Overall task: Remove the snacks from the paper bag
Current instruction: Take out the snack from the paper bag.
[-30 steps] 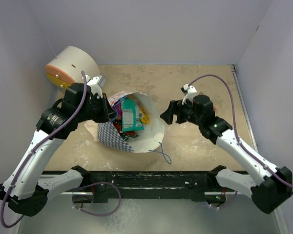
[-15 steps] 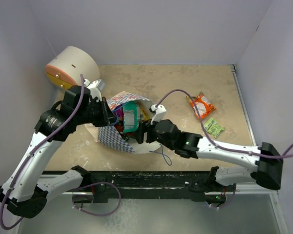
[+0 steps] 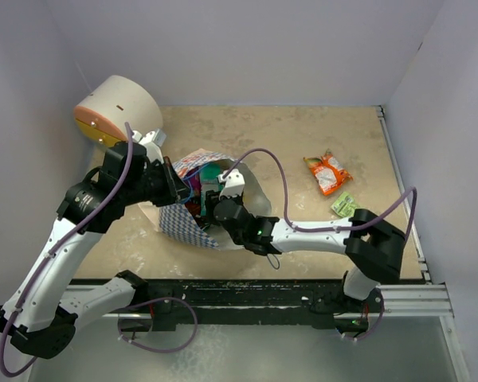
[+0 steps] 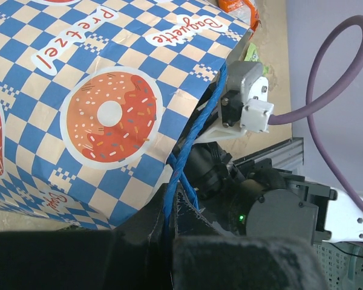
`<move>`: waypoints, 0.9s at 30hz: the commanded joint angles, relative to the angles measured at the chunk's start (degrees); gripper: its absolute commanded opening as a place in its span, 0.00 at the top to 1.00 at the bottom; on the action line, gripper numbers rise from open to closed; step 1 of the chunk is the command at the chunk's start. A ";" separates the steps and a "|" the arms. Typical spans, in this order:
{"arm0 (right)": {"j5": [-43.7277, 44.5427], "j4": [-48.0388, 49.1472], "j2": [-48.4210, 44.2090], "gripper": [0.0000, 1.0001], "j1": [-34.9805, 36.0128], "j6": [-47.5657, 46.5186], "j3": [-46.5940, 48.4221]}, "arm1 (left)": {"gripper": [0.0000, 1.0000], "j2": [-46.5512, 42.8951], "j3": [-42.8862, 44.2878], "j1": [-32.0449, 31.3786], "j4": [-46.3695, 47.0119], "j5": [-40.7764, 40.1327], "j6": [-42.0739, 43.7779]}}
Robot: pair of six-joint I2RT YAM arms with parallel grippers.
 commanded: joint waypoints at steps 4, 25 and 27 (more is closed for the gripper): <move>4.49 10.82 2.87 0.40 0.14 -4.59 5.78 | 1.00 0.43 0.77 0.01 1.54 -0.79 -0.42; 5.64 12.32 10.53 0.52 -2.11 -12.36 8.77 | 1.00 0.58 2.24 0.01 -0.28 -3.03 0.77; 4.20 11.83 8.20 0.50 -2.15 -12.60 7.04 | 1.00 1.05 2.82 0.01 -0.83 -3.16 1.44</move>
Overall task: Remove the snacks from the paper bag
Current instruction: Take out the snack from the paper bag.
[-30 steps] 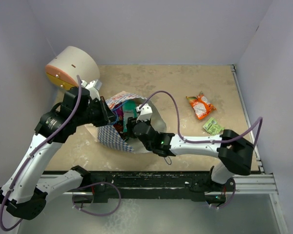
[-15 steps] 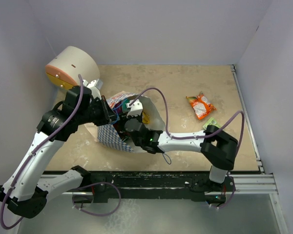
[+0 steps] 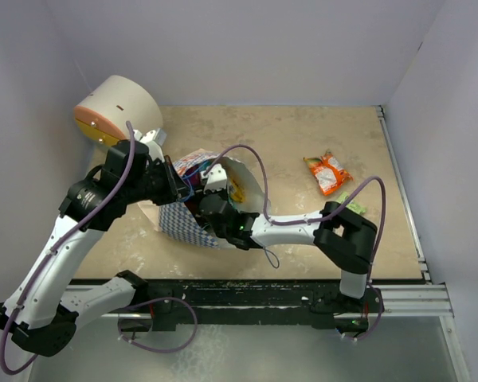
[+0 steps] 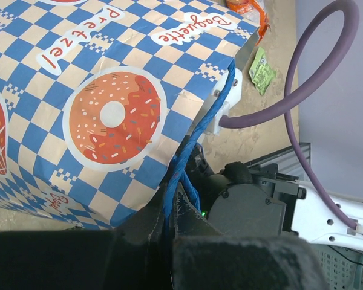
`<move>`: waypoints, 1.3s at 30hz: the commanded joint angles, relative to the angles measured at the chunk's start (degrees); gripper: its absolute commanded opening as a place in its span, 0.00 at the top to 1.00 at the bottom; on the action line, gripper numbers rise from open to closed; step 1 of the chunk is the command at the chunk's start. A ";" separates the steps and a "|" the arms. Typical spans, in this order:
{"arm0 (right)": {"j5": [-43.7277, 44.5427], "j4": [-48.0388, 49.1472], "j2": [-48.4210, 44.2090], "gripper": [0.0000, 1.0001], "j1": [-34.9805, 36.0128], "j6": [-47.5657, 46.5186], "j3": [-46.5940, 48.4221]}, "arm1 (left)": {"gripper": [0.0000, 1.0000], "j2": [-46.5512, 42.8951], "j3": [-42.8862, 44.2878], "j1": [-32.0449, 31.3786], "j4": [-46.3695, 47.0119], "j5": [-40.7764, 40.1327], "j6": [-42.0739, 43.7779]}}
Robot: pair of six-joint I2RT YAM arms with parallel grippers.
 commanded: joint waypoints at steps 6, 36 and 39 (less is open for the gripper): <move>-4.87 1.28 -12.14 0.39 -2.99 -1.31 -9.67 | 1.00 1.33 3.33 0.02 -1.32 -0.67 3.24; -7.52 -10.19 -0.68 0.39 -7.19 9.74 5.10 | 1.00 3.11 5.60 0.00 -1.54 0.64 6.34; -5.70 -11.47 0.43 0.42 -7.35 9.32 7.02 | 1.00 2.38 5.21 0.01 -1.45 0.37 6.24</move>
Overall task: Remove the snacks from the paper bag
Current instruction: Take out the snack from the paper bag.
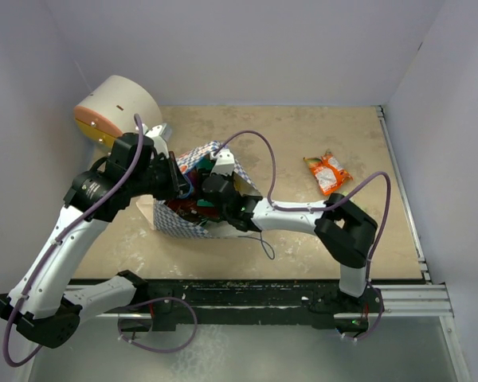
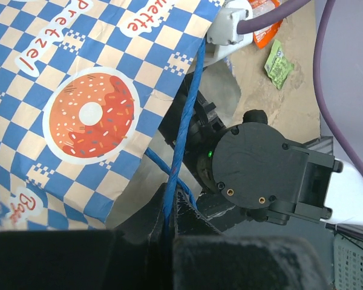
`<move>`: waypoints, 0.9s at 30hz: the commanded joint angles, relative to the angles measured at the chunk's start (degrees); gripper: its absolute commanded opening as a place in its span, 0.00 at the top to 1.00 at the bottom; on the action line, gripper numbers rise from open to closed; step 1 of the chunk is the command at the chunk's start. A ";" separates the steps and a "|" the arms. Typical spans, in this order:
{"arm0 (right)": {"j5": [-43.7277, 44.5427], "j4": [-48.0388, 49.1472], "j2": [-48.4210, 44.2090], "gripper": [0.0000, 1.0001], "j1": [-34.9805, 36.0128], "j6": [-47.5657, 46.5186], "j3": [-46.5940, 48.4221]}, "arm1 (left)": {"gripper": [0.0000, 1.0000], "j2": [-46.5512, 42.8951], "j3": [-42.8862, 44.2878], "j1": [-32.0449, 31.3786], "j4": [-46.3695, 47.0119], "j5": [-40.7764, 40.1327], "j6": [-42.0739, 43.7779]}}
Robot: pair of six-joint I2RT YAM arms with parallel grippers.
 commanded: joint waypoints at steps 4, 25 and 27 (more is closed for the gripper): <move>0.91 -0.24 0.48 0.59 -0.82 -2.25 3.81 | 1.00 -1.54 1.25 -0.02 1.06 0.01 0.43; -30.48 -5.37 -34.89 1.00 -0.79 -14.05 -13.09 | 1.00 -1.16 -1.02 -0.02 8.62 -1.81 -2.13; -29.73 -8.95 -40.20 1.00 -0.81 -14.61 -14.82 | 1.00 -0.47 -0.75 -0.02 9.41 -1.87 -2.02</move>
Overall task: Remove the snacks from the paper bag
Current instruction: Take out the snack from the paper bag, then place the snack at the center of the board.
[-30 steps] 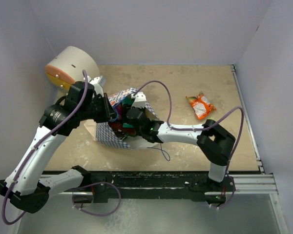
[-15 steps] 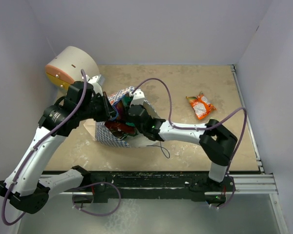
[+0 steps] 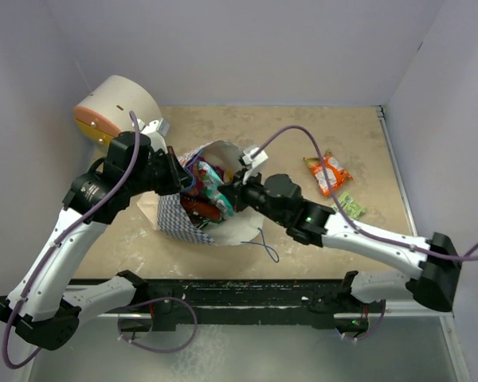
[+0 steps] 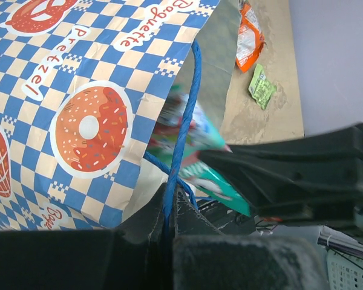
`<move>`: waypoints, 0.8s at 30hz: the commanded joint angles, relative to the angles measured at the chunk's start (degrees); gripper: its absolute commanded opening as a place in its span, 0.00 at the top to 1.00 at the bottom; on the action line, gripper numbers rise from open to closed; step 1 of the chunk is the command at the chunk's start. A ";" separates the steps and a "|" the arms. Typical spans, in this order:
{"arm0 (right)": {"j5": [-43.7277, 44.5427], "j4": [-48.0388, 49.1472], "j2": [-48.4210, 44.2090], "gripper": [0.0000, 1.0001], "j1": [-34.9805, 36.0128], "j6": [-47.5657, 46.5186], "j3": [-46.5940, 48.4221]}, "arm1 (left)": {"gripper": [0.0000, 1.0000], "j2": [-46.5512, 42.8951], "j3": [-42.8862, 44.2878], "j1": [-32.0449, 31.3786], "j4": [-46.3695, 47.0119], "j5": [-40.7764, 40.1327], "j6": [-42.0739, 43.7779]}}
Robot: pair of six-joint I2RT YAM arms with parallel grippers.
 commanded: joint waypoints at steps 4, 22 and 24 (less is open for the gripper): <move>1.41 -13.07 -21.29 1.00 0.17 -5.84 -4.04 | 1.00 1.53 0.47 -0.06 5.60 -1.06 -0.37; 15.50 -6.21 -15.98 1.00 -29.26 -45.91 -3.44 | 1.00 6.69 8.05 -0.06 0.33 -3.48 9.89; 14.97 -3.44 -10.21 1.00 -33.61 -48.48 -3.49 | 1.00 6.20 7.91 -0.06 0.32 -2.79 10.49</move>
